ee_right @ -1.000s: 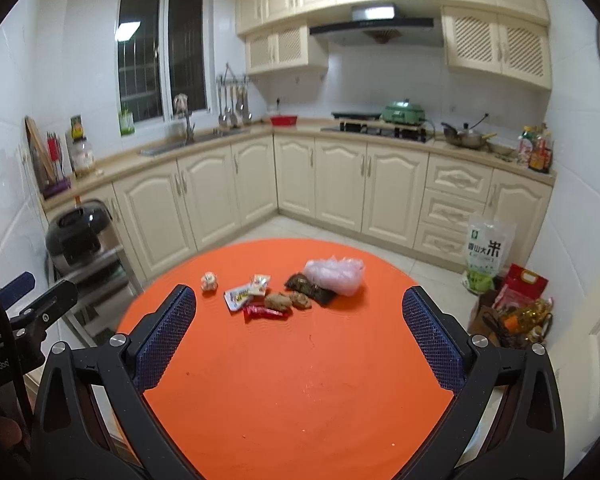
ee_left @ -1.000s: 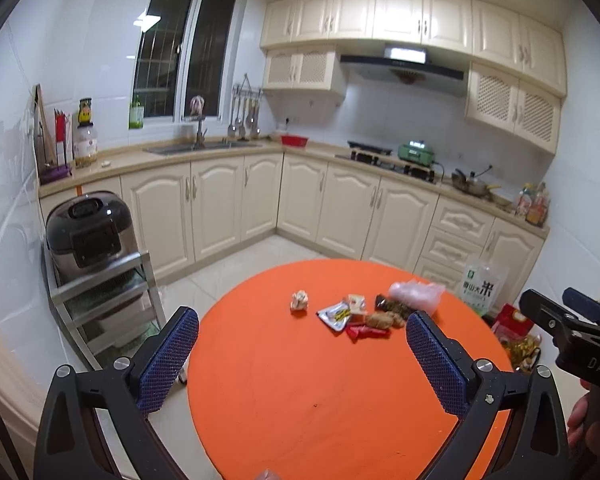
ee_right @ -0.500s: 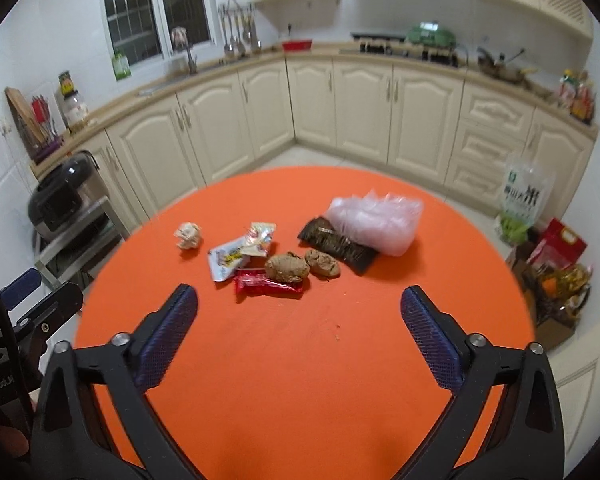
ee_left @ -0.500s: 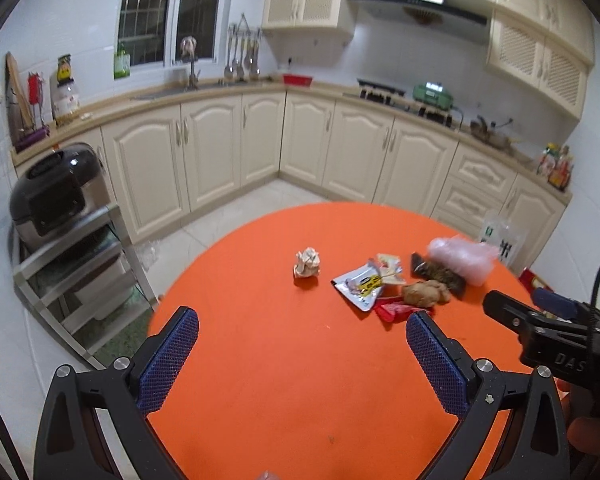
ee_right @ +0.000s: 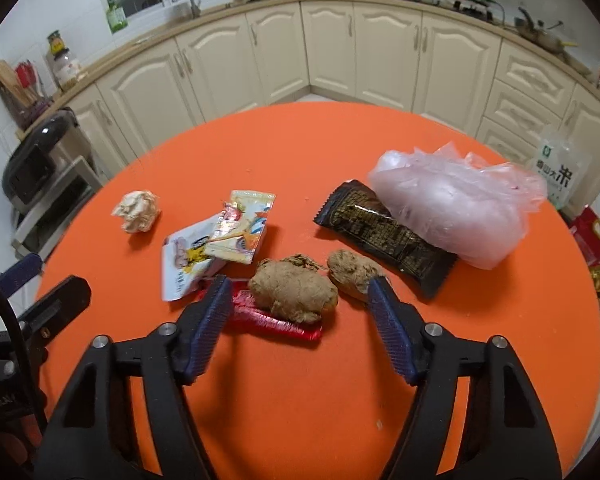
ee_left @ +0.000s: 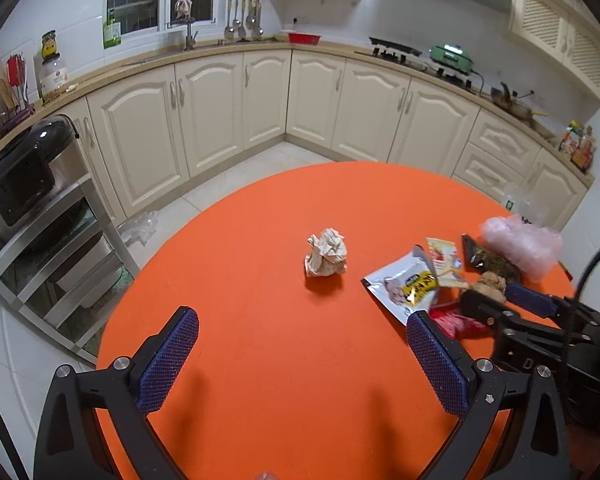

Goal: Collect trash
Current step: 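Grasp the brown lump with the right tool while the left grasps crumpled paper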

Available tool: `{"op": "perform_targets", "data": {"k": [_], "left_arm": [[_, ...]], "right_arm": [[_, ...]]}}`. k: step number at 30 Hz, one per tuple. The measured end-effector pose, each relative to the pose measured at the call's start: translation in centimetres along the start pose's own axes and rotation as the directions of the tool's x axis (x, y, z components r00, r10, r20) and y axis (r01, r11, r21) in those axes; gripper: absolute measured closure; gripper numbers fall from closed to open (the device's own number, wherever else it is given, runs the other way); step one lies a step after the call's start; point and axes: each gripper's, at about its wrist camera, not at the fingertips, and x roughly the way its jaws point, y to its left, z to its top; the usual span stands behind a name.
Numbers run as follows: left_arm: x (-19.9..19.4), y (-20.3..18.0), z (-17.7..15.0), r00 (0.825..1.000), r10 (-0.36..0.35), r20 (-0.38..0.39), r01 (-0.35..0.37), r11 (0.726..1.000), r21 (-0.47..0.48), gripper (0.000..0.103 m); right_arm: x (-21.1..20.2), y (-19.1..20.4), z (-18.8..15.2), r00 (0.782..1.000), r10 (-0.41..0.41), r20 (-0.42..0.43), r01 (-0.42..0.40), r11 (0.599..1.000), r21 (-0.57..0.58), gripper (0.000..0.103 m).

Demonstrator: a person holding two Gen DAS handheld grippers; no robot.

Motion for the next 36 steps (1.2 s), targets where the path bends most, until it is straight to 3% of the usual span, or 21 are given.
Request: {"op": "perform_targets", "data": {"k": [5,14,15,16,17,19,20,21,27,36], "left_arm": [[3.6,-0.6,2.2,1.0,0.012,-0.023,-0.012,1.0,-0.012,0.001],[10.3,-2.7,4.4,0.998,0.035,-0.055,-0.034,0.999,0.026,0.003],[11.0,-2.9,4.6,0.998,0.028,-0.063,-0.027,0.999,0.025,0.01],[11.4,-3.1,4.5,0.997,0.019,-0.073,-0.018,1.0,0.024,0.025],[11.7,-3.2,4.5,0.998,0.023,-0.066,-0.021,0.999,0.028,0.027],[12.0,-3.3,4.8,0.999,-0.01,-0.053,0.011,1.0,0.025,0.061],[12.1,-3.1,4.7,0.999,-0.016,-0.05,0.017,1.0,0.019,0.068],[12.4,-3.1,5.0,0.998,-0.036,-0.051,0.037,0.999,0.011,0.081],[9.9,-1.3,3.6,0.997,-0.077,0.015,0.077,0.997,0.005,0.081],[2.2,-2.2,-1.5,0.984,-0.117,0.133,0.117,0.993,0.014,0.081]], "right_arm": [[0.1,1.0,0.0,0.999,-0.039,0.005,0.039,0.997,-0.06,0.061],[-0.6,-0.1,-0.3,1.0,0.01,0.021,-0.01,1.0,-0.022,0.061],[-0.8,-0.4,-0.2,1.0,0.018,0.024,-0.018,1.0,-0.016,0.061],[-1.0,-0.5,-0.2,0.999,0.023,0.027,-0.023,1.0,-0.013,0.061],[-1.2,-0.7,-0.2,0.999,0.024,0.03,-0.024,1.0,-0.011,0.061],[-1.5,-1.3,-0.2,0.999,0.032,0.033,-0.032,0.999,-0.007,0.061],[-1.8,-1.4,-0.3,0.999,0.034,0.037,-0.034,0.999,-0.002,0.061],[-1.9,-1.4,-0.3,0.999,0.033,0.039,-0.033,0.999,-0.001,0.061],[-4.3,-1.8,-1.0,0.996,0.053,0.072,-0.054,0.998,0.015,0.061],[-11.0,-2.9,-3.7,0.983,0.082,0.164,-0.091,0.995,0.045,0.061]]}}
